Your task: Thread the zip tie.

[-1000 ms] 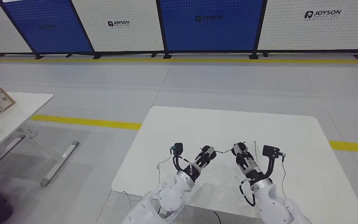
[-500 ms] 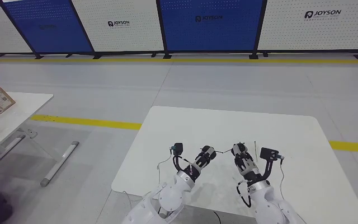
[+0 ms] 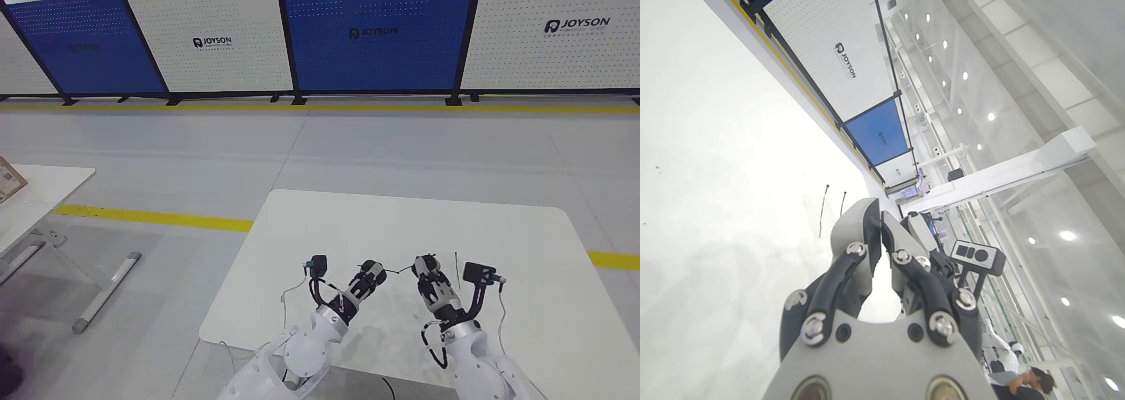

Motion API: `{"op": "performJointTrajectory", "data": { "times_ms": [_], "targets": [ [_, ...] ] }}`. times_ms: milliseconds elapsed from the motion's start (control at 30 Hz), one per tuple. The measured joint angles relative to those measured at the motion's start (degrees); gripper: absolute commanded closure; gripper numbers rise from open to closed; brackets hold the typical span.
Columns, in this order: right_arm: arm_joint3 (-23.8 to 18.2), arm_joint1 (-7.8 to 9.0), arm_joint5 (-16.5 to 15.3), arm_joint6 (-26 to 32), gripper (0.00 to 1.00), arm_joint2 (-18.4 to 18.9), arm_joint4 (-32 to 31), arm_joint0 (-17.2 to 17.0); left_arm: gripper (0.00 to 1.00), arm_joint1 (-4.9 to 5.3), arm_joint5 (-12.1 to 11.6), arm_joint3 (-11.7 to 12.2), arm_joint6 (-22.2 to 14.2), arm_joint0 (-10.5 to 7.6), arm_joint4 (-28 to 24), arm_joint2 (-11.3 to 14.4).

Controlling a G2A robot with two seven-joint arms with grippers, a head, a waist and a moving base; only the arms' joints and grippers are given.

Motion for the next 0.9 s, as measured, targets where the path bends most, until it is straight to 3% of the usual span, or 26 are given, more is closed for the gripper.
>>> {"op": "performJointTrajectory", "data": {
  "times_ms": [900],
  "targets": [
    [1.0,-0.83,-0.5,0.3,1.00,0.0,-0.1,-0.2,1.00,0.00,0.0,0.0,0.0,0.00,0.0,0.0]
  ]
}}
